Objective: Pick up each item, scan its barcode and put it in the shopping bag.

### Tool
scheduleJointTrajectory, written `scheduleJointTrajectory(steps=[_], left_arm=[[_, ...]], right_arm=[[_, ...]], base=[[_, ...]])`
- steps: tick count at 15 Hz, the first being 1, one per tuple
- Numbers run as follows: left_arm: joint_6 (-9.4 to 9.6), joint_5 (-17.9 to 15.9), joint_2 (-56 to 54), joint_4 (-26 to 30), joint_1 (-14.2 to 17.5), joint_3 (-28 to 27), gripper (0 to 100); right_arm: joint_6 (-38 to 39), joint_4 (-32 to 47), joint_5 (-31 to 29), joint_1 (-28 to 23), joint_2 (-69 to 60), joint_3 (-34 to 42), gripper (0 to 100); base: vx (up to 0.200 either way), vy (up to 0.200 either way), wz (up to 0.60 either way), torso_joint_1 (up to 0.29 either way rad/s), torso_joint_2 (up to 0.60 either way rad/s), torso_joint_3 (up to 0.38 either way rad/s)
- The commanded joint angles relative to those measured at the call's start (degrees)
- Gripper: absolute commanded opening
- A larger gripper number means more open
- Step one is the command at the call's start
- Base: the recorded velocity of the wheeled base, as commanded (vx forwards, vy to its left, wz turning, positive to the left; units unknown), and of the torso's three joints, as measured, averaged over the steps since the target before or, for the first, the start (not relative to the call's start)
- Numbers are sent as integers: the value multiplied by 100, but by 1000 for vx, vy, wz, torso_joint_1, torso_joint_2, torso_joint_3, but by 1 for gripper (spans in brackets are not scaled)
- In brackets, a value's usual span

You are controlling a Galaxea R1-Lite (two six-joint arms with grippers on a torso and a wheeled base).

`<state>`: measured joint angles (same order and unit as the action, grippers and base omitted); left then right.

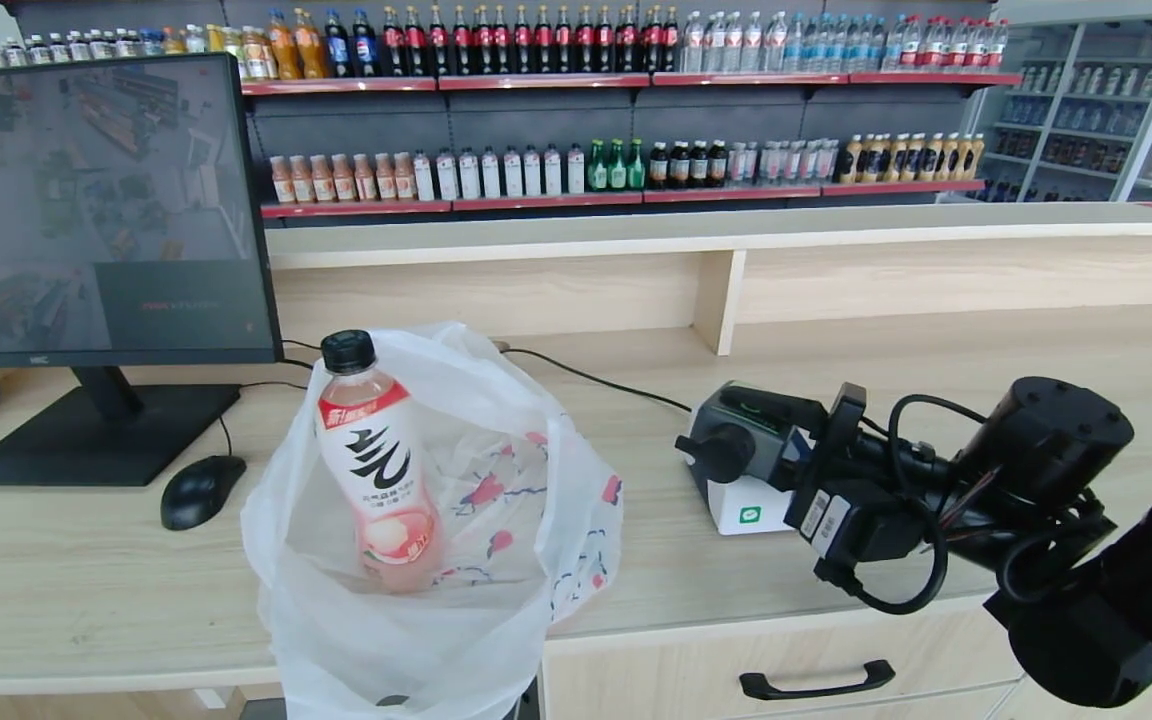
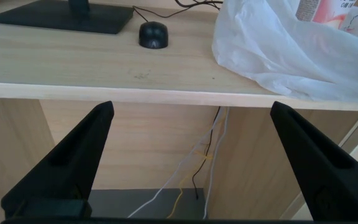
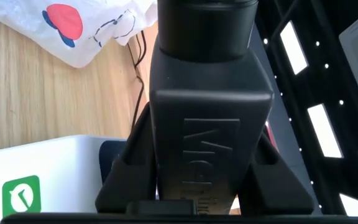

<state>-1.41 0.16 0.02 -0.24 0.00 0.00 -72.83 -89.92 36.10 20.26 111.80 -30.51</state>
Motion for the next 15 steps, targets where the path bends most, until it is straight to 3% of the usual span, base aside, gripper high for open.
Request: scheduleJointTrajectory(steps=[1,15], left_arm=[[1,2,-2,-2,0,0,100],[1,2,6,-2,9,0,100]], right_arm=[[-3,-8,3,4,52,-7,0],[-3,-8,3,4,88,2,0]], base=[[0,0,0,0,0,0],[0,0,0,0,0,0]])
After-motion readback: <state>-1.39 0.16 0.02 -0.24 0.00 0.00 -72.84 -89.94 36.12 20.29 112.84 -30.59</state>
